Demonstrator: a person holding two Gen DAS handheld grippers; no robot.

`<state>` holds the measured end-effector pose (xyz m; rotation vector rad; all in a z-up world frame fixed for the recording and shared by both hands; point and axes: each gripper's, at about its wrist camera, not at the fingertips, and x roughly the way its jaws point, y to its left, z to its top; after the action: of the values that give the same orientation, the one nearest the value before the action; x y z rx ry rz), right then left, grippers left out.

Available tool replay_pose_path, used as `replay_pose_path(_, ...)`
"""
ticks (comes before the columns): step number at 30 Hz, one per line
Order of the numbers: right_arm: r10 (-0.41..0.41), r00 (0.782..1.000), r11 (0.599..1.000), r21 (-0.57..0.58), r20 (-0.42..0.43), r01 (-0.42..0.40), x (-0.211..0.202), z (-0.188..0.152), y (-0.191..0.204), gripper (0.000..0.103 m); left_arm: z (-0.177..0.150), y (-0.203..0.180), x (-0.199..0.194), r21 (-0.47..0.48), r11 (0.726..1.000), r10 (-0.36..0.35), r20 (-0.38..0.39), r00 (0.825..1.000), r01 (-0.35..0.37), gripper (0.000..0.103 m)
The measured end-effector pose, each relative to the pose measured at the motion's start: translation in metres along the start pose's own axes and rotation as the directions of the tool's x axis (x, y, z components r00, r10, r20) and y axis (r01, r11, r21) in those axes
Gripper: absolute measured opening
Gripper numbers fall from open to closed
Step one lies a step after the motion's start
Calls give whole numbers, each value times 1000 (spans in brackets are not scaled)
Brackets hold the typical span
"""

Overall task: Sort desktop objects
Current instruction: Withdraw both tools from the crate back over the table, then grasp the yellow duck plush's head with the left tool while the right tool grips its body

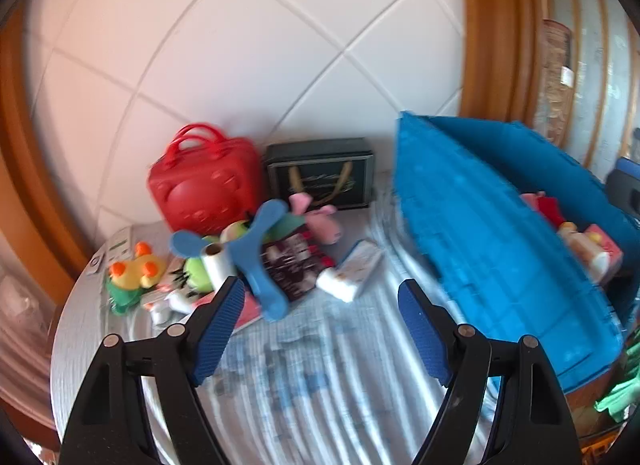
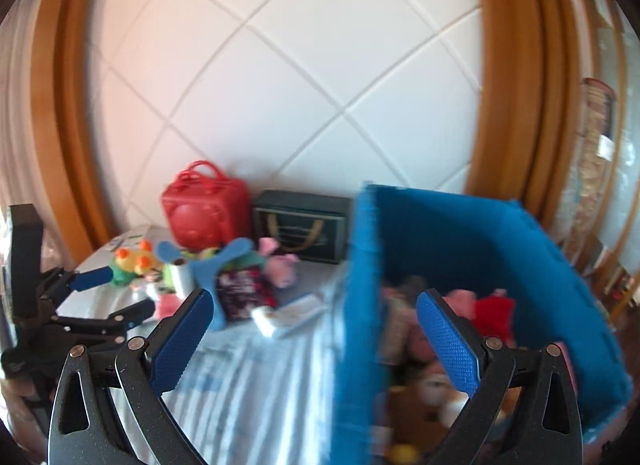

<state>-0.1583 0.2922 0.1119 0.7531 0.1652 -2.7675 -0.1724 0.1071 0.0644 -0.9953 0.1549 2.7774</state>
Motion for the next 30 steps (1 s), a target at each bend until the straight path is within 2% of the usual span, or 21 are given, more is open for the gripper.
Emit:
replay_pose_path(4, 61, 997, 998, -9, -44, -62, 38, 6, 43, 103, -9, 69, 31, -46, 996, 74, -71, 995, -77, 79)
replay_pose_path(6, 89, 992, 996, 1, -89, -90, 66, 10, 57, 103, -14, 104, 51, -88, 991, 86, -117, 989, -96, 79)
replay_pose_path(9, 105, 981, 994, 5, -161, -105, 114, 18, 70, 103, -17, 166, 87, -163, 974, 128, -182, 975, -158, 79)
replay_pose_path(13, 103, 965, 994, -4, -243, -107, 199, 33, 82, 103, -9, 235, 138, -197, 956, 163, -259, 952, -218, 79)
replay_pose_path(17, 108, 944, 994, 2, -311, -113, 287, 47, 91, 103, 2, 305, 207, -210, 938, 184, -371, 910, -275, 79)
replay_pose_path(20, 118, 926, 992, 9, -358, -123, 361, 56, 98, 103, 9, 356, 256, -238, 913, 209, -427, 880, -332, 79)
replay_pose_path(21, 114, 920, 993, 22, -374, -114, 390, 59, 99, 103, 12, 376, 279, -246, 892, 237, -458, 857, -378, 79)
replay_pose_path(26, 87, 883, 996, 49, -461, -72, 507, 61, 102, 103, 16, 435, 363, -254, 856, 245, -567, 786, -451, 79)
replay_pose_path(27, 82, 876, 997, 47, -476, -68, 527, 59, 102, 103, 15, 441, 372, -249, 845, 261, -579, 772, -472, 79)
replay_pose_path(28, 69, 869, 998, 38, -489, -57, 548, 57, 102, 103, 15, 450, 385, -234, 830, 291, -592, 751, -506, 79)
replay_pose_path(30, 22, 860, 1000, 14, -509, -18, 581, 48, 103, 103, 12, 464, 403, -215, 817, 320, -602, 732, -534, 79)
